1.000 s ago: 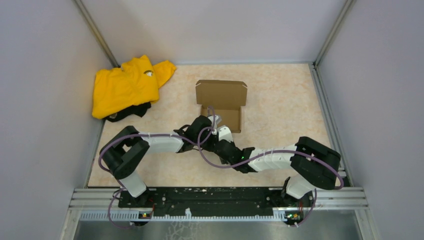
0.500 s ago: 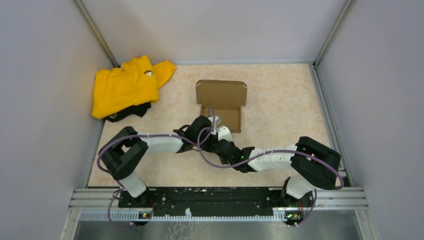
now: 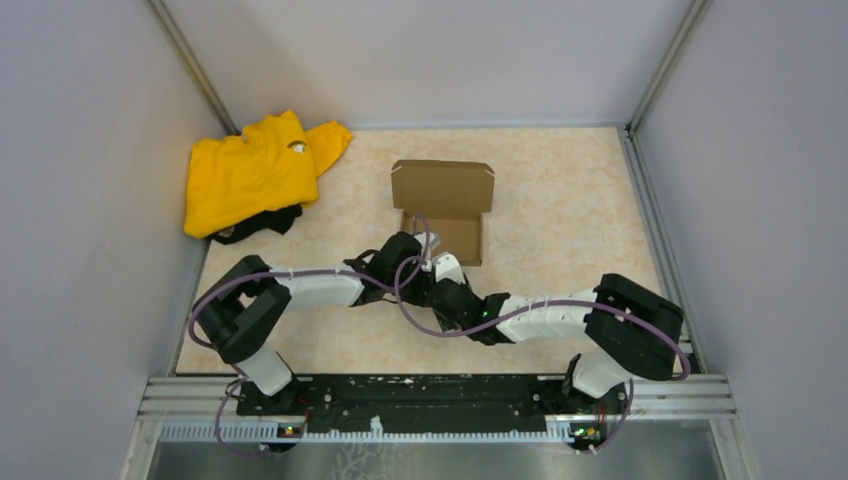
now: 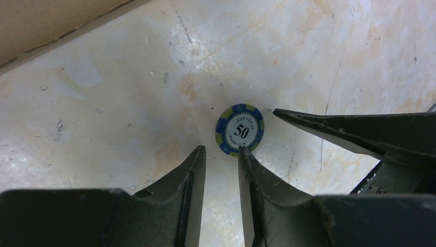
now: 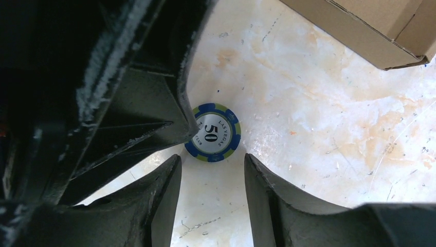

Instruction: Fold the paper box

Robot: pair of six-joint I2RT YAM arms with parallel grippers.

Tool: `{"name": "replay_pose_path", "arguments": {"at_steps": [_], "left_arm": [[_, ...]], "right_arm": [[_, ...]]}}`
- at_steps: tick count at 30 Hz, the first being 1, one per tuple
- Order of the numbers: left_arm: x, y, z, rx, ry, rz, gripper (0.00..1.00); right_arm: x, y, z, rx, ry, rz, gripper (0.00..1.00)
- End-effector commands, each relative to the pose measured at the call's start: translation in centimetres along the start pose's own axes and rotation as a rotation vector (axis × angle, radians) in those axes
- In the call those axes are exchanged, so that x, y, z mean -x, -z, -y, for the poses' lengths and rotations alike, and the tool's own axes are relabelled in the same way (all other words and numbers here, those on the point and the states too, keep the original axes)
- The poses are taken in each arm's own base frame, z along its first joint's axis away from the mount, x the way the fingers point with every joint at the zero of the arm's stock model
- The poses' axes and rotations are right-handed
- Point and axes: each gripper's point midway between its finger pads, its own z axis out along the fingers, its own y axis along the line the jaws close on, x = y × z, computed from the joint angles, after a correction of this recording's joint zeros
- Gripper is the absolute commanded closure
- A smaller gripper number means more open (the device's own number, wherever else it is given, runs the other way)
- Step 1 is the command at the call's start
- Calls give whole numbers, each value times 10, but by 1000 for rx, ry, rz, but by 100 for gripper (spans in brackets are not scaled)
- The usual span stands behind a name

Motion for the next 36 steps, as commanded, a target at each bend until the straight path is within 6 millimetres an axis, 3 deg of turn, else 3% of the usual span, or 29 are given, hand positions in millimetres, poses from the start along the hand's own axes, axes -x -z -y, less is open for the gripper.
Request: {"name": "replay_pose_path", "arguments": {"at_steps": [1, 8, 17, 22, 29, 36], "left_arm": [[-7, 9, -9, 40, -35, -11, 62], [14, 27, -15, 78, -38, 74, 52], [19, 64, -80, 188, 121, 172, 49], [16, 78, -101, 228, 162, 212, 48], [16, 90, -115, 269, 187, 253, 47], [17, 94, -118, 272, 190, 266, 47]], "right_arm": [[2, 4, -8, 37, 42, -18, 51], [5, 2, -11, 40, 34, -15, 48], [4, -4, -7, 52, -16, -92, 48], [2, -5, 2, 22, -45, -136, 47], [0, -10, -2, 35, -23, -187, 47], [-6, -15, -8, 52, -9, -242, 48]]}}
